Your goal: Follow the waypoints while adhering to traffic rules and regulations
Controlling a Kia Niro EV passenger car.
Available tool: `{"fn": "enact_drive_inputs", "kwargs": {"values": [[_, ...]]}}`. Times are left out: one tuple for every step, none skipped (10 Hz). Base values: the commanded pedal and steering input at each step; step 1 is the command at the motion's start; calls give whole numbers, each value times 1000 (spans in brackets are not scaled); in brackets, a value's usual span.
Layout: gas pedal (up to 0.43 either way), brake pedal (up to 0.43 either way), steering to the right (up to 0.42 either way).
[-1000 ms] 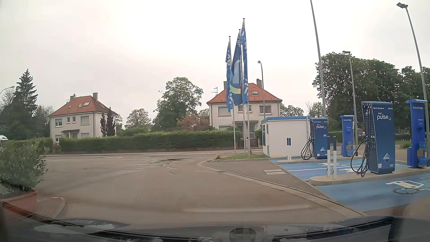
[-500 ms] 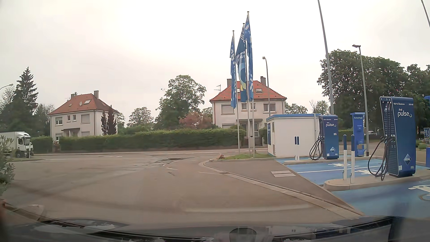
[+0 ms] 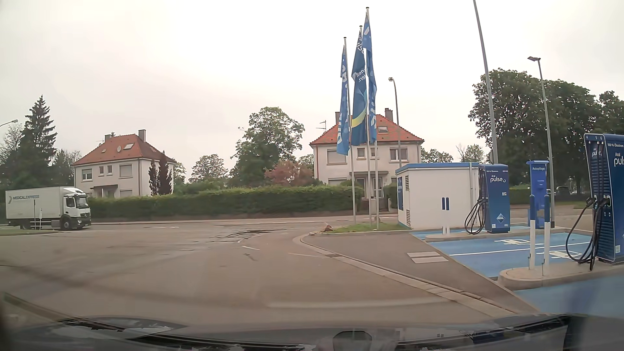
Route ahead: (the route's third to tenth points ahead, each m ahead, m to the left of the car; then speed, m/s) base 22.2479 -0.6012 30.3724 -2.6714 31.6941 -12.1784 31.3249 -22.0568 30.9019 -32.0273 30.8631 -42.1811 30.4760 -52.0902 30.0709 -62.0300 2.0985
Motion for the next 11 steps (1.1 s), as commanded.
{"fn": "enact_drive_inputs", "kwargs": {"values": [[39, 0, -119], [39, 0, -135], [47, 0, -143], [47, 0, -146], [47, 0, -158], [67, 0, -163], [67, 0, -164], [67, 0, -166], [67, 0, -168], [67, 0, -168], [67, 0, -168]]}}
